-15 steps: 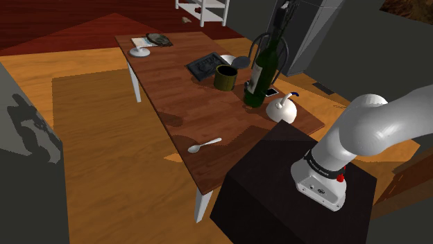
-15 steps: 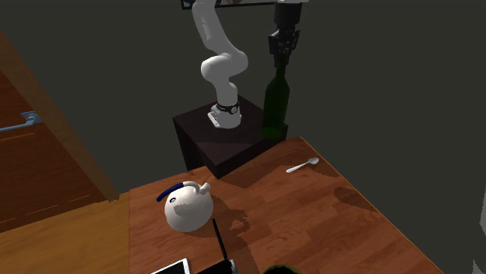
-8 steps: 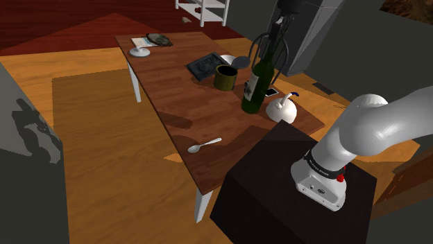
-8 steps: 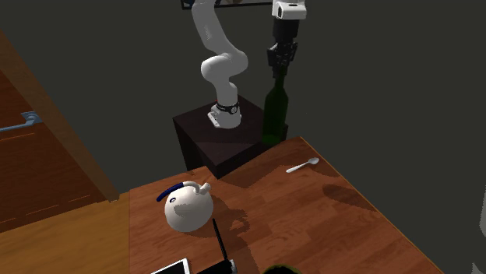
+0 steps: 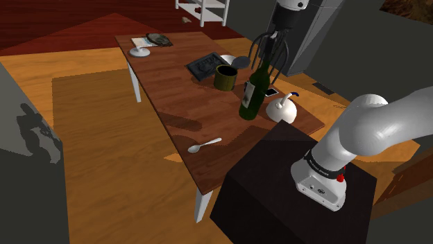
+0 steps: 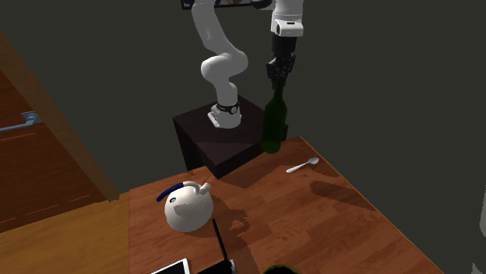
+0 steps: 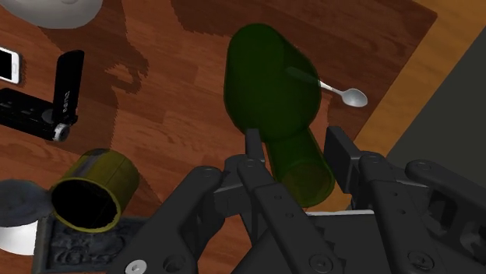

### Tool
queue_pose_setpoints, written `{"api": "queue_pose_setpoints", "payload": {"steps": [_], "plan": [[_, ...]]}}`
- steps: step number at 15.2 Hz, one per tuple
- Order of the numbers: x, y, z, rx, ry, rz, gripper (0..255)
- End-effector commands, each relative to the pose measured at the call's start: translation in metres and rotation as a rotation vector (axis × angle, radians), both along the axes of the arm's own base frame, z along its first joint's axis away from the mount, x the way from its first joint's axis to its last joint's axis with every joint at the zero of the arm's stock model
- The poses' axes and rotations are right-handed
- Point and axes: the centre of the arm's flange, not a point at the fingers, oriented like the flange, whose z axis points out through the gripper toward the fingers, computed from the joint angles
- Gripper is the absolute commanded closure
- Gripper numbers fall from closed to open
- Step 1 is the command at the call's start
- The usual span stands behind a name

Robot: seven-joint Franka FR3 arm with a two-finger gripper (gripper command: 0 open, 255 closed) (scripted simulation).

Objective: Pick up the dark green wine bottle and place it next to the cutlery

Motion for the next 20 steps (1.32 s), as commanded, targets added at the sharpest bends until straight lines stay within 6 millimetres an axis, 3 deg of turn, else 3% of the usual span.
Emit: {"api": "queue_pose_setpoints", "payload": {"steps": [1, 20], "plan": [[0.000, 0.001, -0.012, 0.000, -0.001, 0.000, 255], [0.000, 0.001, -0.112, 0.000, -0.001, 0.000, 255]]}}
